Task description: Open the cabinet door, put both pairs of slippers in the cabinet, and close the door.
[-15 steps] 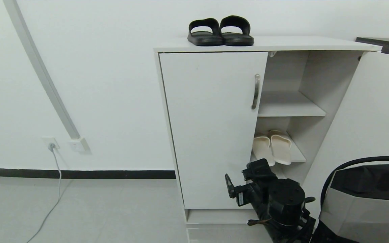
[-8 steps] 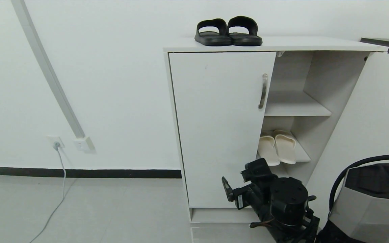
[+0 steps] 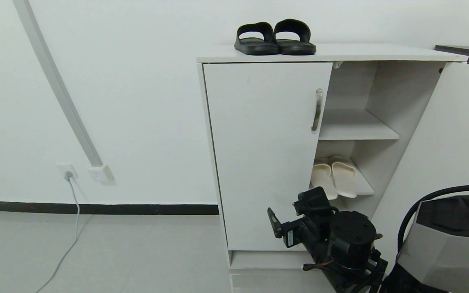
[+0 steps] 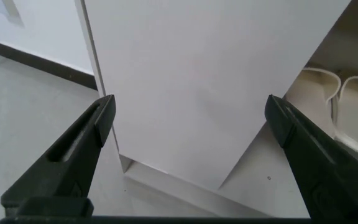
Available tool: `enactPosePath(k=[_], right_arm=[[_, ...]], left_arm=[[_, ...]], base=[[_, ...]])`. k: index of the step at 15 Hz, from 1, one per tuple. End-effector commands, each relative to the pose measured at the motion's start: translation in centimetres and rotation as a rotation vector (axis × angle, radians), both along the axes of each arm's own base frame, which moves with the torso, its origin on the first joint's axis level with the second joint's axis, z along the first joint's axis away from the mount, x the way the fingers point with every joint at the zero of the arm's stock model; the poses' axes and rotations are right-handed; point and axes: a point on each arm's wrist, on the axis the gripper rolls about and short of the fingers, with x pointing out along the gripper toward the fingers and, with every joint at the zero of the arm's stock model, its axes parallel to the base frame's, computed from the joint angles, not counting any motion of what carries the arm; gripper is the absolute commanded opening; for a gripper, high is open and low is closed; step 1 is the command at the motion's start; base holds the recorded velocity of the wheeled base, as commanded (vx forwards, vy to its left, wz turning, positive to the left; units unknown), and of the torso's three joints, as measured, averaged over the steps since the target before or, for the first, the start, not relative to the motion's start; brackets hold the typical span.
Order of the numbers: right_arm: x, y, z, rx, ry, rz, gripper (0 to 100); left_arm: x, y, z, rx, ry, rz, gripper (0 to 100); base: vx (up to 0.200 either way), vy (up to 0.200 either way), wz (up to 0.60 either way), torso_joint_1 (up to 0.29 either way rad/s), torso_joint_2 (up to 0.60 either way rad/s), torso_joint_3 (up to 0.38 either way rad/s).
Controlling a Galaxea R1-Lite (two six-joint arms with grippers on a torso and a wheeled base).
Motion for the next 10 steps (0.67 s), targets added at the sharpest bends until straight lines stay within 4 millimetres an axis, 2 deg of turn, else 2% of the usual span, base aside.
enactPosePath(k=[1, 4, 5, 8, 10], right_arm=[[-0.05, 0.10, -0.15, -0.005, 0.002, 0.002, 100], [-0.03, 0.12, -0.26, -0.008, 0.001, 0.001, 100], [-0.05, 0.17, -0.25, -0.006, -0.003, 0.003, 100], [-0.09, 0.28, -0.61, -0.013, 0.000, 0.004, 100], [-0.15, 0.21, -0.64, -0.015, 0.002, 0.004, 100]], left_arm=[[0.02, 0.00, -0.02, 0.000, 0.002, 0.001, 0], [0.00, 0.00, 0.02, 0.000, 0.000, 0.001, 0], [0.02, 0.00, -0.02, 0.000, 0.002, -0.002, 0], [0.00, 0.00, 0.02, 0.003, 0.000, 0.000, 0], [0.02, 0.00, -0.02, 0.003, 0.002, 0.000, 0]], base=[[0.000, 0.000, 0.00, 0.000, 0.00, 0.000], [0.000, 0.000, 0.00, 0.000, 0.00, 0.000], [0.000, 0.000, 0.00, 0.002, -0.18, -0.203], [0.000, 0.000, 0.00, 0.023, -0.20, -0.336], [0.000, 0.000, 0.00, 0.046, -0.56, -0.371]])
